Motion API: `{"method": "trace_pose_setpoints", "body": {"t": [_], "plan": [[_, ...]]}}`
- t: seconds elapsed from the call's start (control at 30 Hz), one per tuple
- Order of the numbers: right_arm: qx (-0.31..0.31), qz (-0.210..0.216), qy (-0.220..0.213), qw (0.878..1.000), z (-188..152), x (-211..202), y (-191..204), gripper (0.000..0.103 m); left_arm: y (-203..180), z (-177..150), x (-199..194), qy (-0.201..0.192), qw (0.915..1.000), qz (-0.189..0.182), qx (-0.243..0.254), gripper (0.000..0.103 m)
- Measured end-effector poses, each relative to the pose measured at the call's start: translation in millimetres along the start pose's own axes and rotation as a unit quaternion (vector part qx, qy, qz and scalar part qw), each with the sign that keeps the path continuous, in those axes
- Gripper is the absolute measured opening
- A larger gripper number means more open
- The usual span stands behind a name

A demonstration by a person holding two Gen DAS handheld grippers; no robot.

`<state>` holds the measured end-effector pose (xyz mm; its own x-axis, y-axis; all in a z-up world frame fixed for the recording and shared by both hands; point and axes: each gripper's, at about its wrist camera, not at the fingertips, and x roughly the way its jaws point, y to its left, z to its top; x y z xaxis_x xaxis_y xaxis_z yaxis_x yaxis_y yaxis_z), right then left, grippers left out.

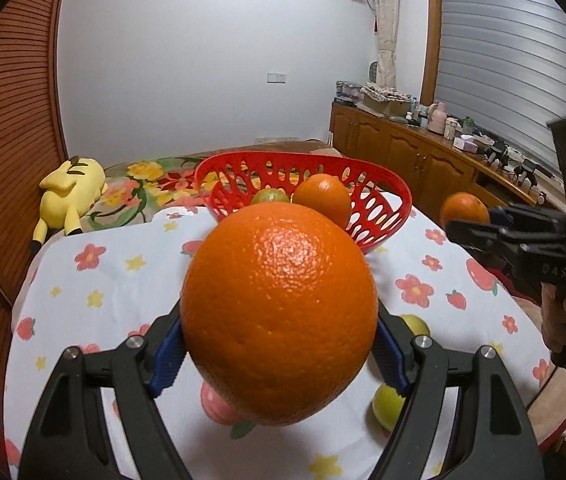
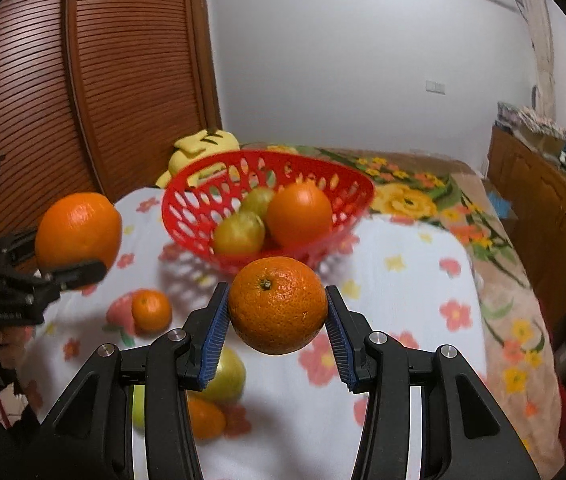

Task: Organize fruits
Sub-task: 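Lift the large orange and mandarin and carry both over the red basket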

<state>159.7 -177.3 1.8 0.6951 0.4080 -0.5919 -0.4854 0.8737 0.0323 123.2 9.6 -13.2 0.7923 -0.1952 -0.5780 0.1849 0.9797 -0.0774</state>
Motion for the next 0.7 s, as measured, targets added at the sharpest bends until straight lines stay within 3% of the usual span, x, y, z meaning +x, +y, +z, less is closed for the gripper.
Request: {"method": "trace_pose_setpoints", "body": {"t": [0.3,0.7], "plan": [[-0.027,-0.011,0.012,0.999,29.8,29.6,8.3,0.047,-2.4,10.6,6.5,0.002,1.0000,-0.005,0.006,0.078],[-0.038,-0.017,0.047,0.998,38.9,64.4,8.5,0.047,-3.0,20.0,13.2,0.003,0.9999,0.002,0.011,0.078]]}}
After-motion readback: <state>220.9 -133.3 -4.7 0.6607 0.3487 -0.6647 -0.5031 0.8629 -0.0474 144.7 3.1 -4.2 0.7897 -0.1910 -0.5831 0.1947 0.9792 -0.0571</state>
